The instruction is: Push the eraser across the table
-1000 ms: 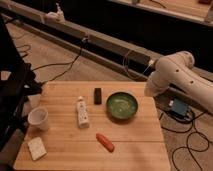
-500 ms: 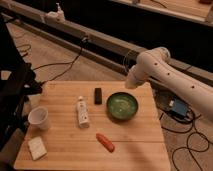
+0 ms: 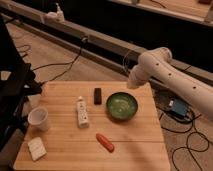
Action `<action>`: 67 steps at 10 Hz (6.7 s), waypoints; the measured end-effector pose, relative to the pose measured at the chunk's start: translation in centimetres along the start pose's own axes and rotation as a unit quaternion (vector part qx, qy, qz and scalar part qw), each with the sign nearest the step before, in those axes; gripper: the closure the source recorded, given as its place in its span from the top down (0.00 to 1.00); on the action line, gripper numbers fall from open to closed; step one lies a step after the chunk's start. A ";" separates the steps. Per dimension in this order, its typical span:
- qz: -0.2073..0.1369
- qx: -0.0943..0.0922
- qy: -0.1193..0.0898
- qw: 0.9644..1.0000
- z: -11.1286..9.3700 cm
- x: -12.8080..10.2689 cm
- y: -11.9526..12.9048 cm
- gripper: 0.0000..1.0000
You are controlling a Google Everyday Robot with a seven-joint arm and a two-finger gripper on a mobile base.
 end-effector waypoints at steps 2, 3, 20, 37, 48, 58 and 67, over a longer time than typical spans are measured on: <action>-0.015 0.009 -0.009 1.000 0.4 -2.0 -1.3 0.00; -0.030 0.008 -0.020 0.999 1.2 -4.1 -2.1 0.00; -0.033 -0.113 -0.077 0.990 16.0 -12.2 -1.0 0.00; 0.058 -0.165 -0.101 0.979 22.9 -9.0 0.0 0.00; -0.001 -0.170 -0.131 0.977 23.5 -13.3 -1.6 0.00; -0.034 -0.203 -0.107 0.973 25.1 -15.7 -0.8 0.00; -0.028 -0.183 -0.191 0.964 26.4 -19.7 -2.1 0.00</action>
